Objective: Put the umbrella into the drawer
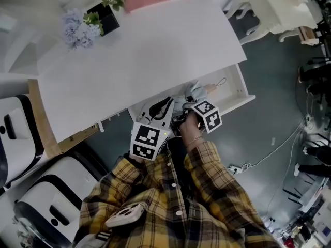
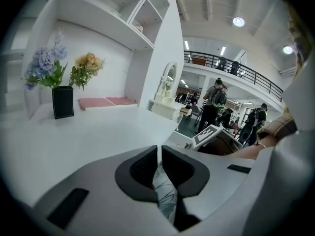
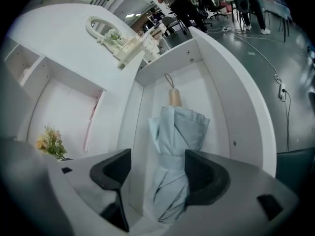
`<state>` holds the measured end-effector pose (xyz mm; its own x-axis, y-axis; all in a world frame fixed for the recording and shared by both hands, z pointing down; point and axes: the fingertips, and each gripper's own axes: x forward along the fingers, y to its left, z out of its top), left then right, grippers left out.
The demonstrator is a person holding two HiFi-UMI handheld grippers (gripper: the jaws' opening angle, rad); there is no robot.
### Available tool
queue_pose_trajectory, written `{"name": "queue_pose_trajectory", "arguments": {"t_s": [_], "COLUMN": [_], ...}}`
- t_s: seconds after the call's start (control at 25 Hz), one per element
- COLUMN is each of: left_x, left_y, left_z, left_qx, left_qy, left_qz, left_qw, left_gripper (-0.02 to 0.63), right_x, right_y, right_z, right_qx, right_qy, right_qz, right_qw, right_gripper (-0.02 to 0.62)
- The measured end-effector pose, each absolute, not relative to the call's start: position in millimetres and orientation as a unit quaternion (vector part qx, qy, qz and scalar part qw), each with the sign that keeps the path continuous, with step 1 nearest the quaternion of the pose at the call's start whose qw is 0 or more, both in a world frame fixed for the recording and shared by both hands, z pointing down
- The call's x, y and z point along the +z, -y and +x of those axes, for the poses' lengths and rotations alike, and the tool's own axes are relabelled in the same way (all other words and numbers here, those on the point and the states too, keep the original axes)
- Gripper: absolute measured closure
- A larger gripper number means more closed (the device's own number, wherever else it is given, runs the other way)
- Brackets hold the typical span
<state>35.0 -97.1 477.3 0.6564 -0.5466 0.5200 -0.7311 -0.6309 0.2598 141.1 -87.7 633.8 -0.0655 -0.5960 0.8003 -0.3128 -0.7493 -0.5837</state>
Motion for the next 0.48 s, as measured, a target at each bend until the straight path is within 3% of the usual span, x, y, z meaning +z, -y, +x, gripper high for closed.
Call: {"name": "queue_pose_trajectory", "arguments": {"t_s": [0.48], "left_x": [442], "left_y": [98], "left_z": [40], "left_qx": [0.185], "left_qy": [0.357], "left_qz": [0.892], "left_qw": [0.204], "left_gripper": [0.563], "right_x": [532], "right_y": [125], "right_z": [129], "right_qx": [-0.617], "right_qy": [-0.470], "right_qz": [-0.610], "right_qw": [0.162], "right_gripper": [0.267]}}
